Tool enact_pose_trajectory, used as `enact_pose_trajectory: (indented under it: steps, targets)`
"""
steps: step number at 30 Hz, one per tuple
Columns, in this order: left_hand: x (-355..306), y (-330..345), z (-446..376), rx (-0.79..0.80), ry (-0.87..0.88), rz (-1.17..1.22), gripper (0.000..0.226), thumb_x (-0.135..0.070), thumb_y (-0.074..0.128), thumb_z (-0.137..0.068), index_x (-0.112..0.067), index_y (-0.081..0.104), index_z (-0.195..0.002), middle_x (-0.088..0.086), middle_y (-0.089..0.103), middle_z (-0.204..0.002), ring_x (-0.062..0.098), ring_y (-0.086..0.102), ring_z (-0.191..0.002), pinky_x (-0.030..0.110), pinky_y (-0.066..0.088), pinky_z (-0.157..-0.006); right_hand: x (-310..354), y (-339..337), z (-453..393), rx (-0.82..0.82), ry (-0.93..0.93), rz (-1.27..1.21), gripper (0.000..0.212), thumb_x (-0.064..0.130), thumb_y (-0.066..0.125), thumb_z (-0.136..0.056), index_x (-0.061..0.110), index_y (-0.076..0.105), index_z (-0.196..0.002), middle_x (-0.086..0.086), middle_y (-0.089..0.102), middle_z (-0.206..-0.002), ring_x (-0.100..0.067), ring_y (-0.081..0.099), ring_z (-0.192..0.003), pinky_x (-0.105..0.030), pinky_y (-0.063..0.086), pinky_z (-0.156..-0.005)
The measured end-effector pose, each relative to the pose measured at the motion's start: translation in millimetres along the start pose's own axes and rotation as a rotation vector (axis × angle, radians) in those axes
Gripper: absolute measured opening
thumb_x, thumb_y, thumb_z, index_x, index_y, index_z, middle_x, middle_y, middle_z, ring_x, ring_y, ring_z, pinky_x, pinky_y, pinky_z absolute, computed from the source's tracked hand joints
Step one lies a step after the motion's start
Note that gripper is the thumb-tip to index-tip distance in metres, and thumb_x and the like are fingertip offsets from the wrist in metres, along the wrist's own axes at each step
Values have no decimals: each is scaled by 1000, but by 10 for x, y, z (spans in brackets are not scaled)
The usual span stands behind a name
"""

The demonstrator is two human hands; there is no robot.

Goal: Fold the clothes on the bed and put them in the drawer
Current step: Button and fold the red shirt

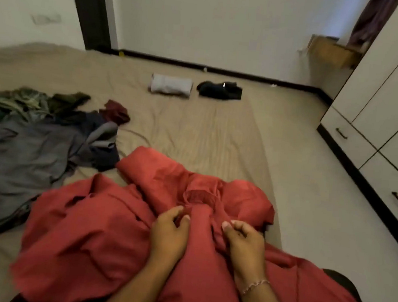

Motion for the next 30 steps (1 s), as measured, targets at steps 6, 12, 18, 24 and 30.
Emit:
enact_pose_trajectory:
  steps: [6, 12, 18, 24, 30]
  targets:
    - [-458, 1, 214, 41, 244, 76, 39, -25, 65, -92, -15, 71, -130, -21, 65, -116, -16, 59, -107, 1, 38, -93, 0, 177, 318, 27, 179, -356, 13, 3, 68, -95, 9, 71, -106, -9, 76, -96, -15, 70, -85, -35, 57, -83]
    - [-409, 33, 645, 124, 114, 422, 25, -40, 54, -99, -38, 69, -118, -16, 73, -119, 3, 65, -117, 17, 48, -100, 98, 194, 642, 38, 141, -466, 16, 5, 69, -93, 8, 72, -109, -10, 76, -100, -19, 71, -91, -34, 56, -84]
    - [-304, 53, 647, 127, -34, 576, 28, 4, 73, -90, -20, 73, -104, -2, 74, -88, 8, 67, -81, 20, 56, -75, 115, 192, 672, 60, 72, -457, 26, 10, 75, -79, 3, 70, -103, -15, 77, -94, -26, 75, -87, -32, 61, -82]
    - [-239, 88, 544, 46, -71, 582, 23, 9, 72, -88, -11, 71, -98, -4, 68, -74, 6, 61, -66, 16, 52, -62, 62, 118, 578, 3, 21, -361, 11, 5, 75, -87, 13, 74, -94, -7, 74, -81, -16, 63, -70, -27, 53, -66]
    - [-89, 254, 509, 173, -253, 687, 18, 7, 73, -89, -2, 70, -104, 3, 69, -73, 11, 64, -66, 20, 53, -61, 88, 86, 519, -28, -86, -288, 9, 2, 72, -92, 9, 72, -96, -5, 63, -64, -11, 45, -41, -20, 39, -41]
Point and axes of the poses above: each hand's wrist, its own z-axis away from the middle knuckle, its own y-axis out of the palm, x = y × z, the point moved 6 cm from there along -z, towards the middle knuckle
